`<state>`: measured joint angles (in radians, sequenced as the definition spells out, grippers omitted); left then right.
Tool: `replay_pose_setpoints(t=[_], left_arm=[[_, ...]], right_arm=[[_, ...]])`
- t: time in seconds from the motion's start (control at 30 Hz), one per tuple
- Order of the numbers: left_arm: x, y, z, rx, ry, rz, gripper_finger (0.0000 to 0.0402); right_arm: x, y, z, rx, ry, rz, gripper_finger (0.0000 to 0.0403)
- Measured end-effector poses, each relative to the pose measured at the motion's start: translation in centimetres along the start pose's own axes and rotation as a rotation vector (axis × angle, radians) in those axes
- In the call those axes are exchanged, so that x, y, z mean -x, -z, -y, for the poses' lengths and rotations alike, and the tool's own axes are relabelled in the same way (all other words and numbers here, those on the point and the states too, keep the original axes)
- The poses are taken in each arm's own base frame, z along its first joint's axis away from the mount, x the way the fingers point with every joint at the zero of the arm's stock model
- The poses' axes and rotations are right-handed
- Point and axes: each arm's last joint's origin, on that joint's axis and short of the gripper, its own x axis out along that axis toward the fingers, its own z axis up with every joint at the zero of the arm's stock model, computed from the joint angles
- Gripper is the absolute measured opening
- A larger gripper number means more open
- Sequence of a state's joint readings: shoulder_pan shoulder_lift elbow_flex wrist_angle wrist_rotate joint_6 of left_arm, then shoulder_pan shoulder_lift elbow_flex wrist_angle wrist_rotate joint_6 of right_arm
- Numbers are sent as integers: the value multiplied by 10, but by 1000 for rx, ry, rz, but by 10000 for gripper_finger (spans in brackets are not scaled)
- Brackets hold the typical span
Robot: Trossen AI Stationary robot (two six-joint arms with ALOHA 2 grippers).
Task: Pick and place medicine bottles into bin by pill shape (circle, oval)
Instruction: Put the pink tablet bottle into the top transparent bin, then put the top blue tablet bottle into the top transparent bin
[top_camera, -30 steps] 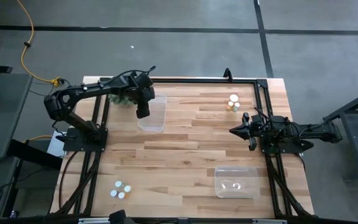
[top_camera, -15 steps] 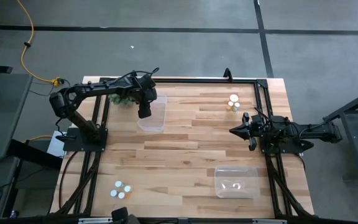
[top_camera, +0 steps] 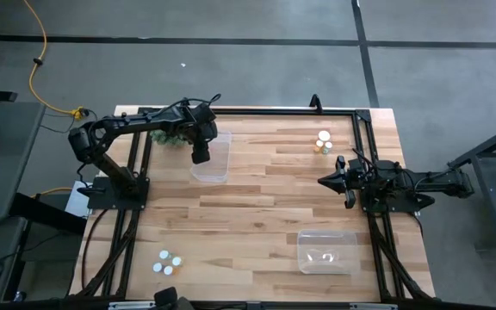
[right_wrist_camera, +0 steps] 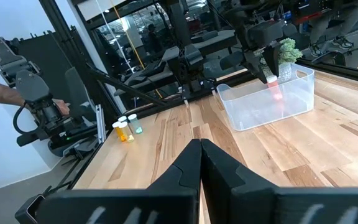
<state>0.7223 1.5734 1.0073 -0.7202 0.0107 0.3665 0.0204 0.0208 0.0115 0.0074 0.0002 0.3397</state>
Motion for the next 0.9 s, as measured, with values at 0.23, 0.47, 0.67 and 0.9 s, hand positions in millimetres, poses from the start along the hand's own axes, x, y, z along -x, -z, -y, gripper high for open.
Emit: replay_pose_setpoints(t=[0.23,0.47,0.67,0.9], left_arm=[[3,-1,-1,47,-2,-5,200],[33,-22,-8,53,-12,38,221],[71,-43,-15,132,-25,160,223],[130,-47,2,315,80,641,223]], right_arm=[[0,0,0,0,0,0,0],[0,0,0,0,0,0,0],[0,0,0,0,0,0,0],[0,0,0,0,0,-1,0]])
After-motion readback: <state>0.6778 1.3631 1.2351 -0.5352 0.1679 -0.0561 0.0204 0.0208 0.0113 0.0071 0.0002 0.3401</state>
